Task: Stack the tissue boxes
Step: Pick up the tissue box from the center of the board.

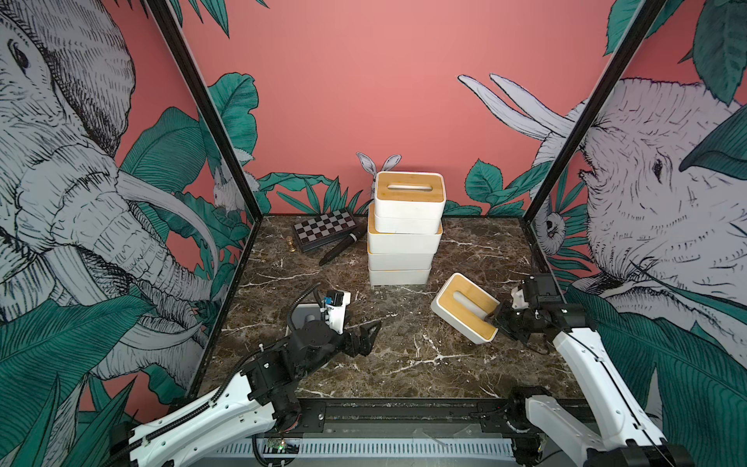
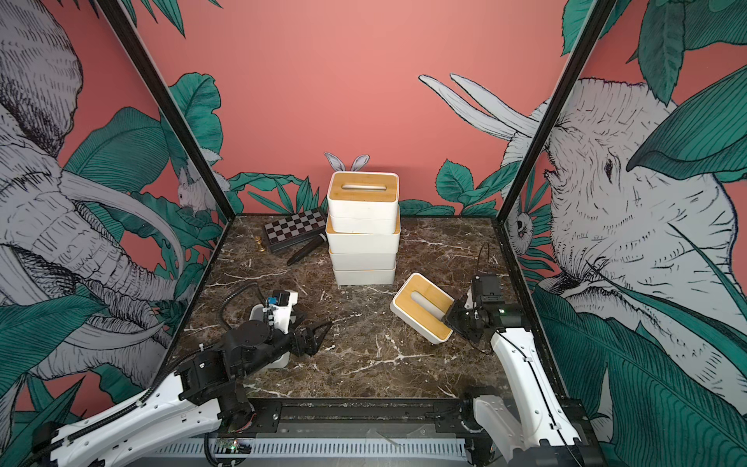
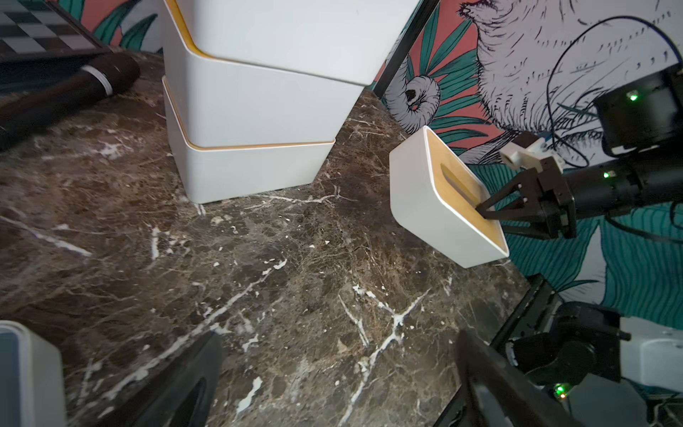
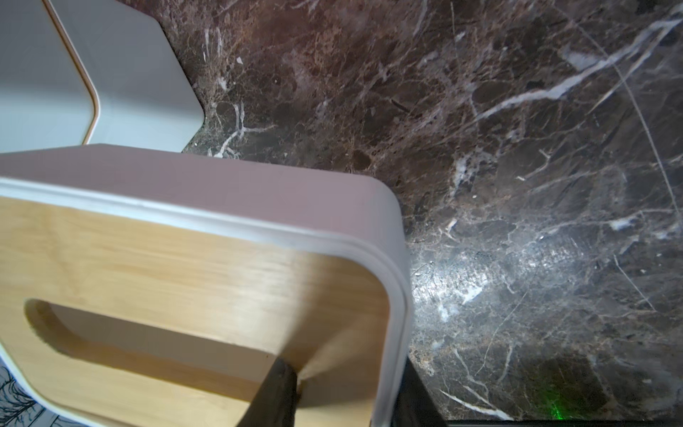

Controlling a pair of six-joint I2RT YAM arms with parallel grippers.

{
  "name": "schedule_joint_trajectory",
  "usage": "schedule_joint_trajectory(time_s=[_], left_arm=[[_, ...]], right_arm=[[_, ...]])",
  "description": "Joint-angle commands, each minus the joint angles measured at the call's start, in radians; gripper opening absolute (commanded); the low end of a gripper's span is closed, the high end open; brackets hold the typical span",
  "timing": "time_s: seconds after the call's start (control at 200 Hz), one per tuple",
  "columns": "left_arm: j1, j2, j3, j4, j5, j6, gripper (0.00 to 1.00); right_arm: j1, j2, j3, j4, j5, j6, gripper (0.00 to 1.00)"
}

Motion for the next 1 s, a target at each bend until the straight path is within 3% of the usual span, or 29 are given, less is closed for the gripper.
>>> schedule_joint_trajectory(time_s=[0.0, 0.185, 0.35, 0.46, 0.645, 0.805, 0.995], left_arm=[[0.004, 0.083, -0.032, 0.189, 0.046, -0.099, 1.00], [0.003, 0.306, -0.012, 0.367, 0.106, -0.135, 1.00], [0.003, 0.508, 0.029, 0.559, 0.101, -0.274, 1.00], [0.003, 0.659, 0.046, 0.761, 0.143, -0.405, 0.99], [0.003, 0.868, 0.115, 0.997, 0.236, -0.523, 1.00], [-0.004, 0.935, 0.108, 1.174, 0.234, -0.561, 1.00], [-0.019, 0.926, 0.105, 1.213, 0.232, -0.553, 1.00]], right_arm=[[0.018, -0.028, 0.016, 0.006, -0.019, 0.000, 0.15], [0.044, -0.040, 0.016, -0.008, -0.027, 0.006, 0.15], [0.056, -0.053, 0.012, -0.007, -0.045, 0.020, 0.15], [0.063, -0.059, 0.009, -0.002, -0.048, 0.029, 0.15], [0.066, -0.062, 0.000, 0.012, -0.066, 0.040, 0.15], [0.067, -0.067, -0.010, 0.014, -0.067, 0.043, 0.15], [0.066, -0.061, -0.011, 0.023, -0.066, 0.046, 0.15]])
